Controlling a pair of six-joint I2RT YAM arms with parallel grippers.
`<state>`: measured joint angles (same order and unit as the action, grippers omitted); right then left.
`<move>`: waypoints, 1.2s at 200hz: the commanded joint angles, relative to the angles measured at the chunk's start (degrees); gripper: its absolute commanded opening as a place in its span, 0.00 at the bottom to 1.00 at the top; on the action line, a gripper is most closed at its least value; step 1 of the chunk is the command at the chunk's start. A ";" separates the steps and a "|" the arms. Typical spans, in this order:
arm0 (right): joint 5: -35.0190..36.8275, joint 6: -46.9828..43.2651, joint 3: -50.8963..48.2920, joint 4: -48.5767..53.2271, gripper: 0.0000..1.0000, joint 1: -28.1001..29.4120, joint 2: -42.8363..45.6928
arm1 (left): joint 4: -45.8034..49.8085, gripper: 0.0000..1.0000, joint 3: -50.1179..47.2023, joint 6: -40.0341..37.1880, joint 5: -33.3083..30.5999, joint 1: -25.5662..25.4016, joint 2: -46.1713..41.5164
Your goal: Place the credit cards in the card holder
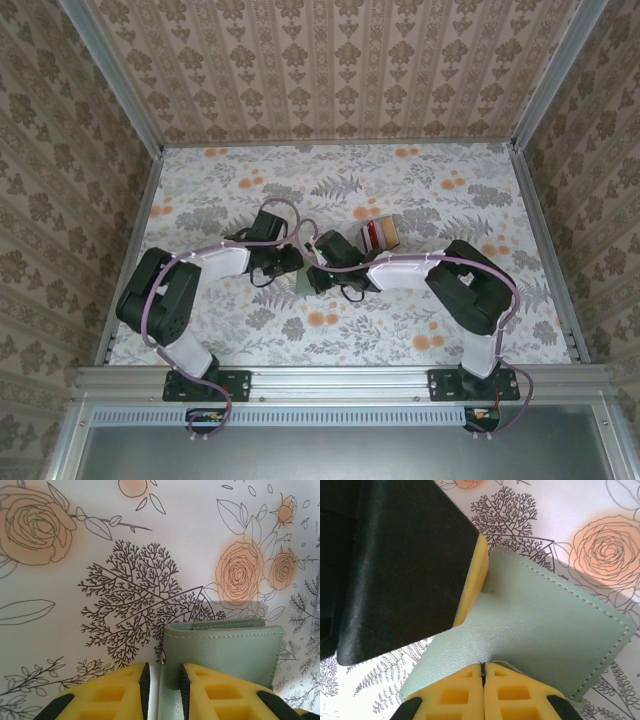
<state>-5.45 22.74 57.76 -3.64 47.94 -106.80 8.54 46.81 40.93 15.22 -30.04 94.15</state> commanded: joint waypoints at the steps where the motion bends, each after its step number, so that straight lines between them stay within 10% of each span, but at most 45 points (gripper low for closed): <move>1: 2.46 -0.45 -2.10 13.04 0.15 0.81 -2.44 | 2.14 0.29 1.34 -0.73 -1.32 -0.37 -0.57; 32: 5.17 -3.70 3.97 16.55 0.40 -0.76 2.24 | 6.03 0.39 2.10 -3.45 -4.91 0.82 -5.37; 88: 14.60 -8.65 4.90 18.87 0.51 -5.85 19.57 | 12.88 0.53 1.32 -10.02 -14.05 9.31 -23.02; 137: 27.41 -8.33 -6.08 16.09 0.83 -16.39 38.94 | 15.25 1.00 -1.75 -14.12 -26.77 15.88 -37.51; 181: 42.62 -7.42 -17.34 6.78 0.99 -25.58 45.75 | 17.76 1.00 -4.16 -14.15 -43.00 18.61 -40.01; 240: 47.73 -17.21 -31.79 -19.02 1.00 -33.52 41.24 | -11.83 1.00 -22.24 -31.30 -48.91 18.73 -41.42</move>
<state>38.02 9.41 28.77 -8.58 17.15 -64.01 11.51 29.34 19.40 -29.71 -11.79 53.71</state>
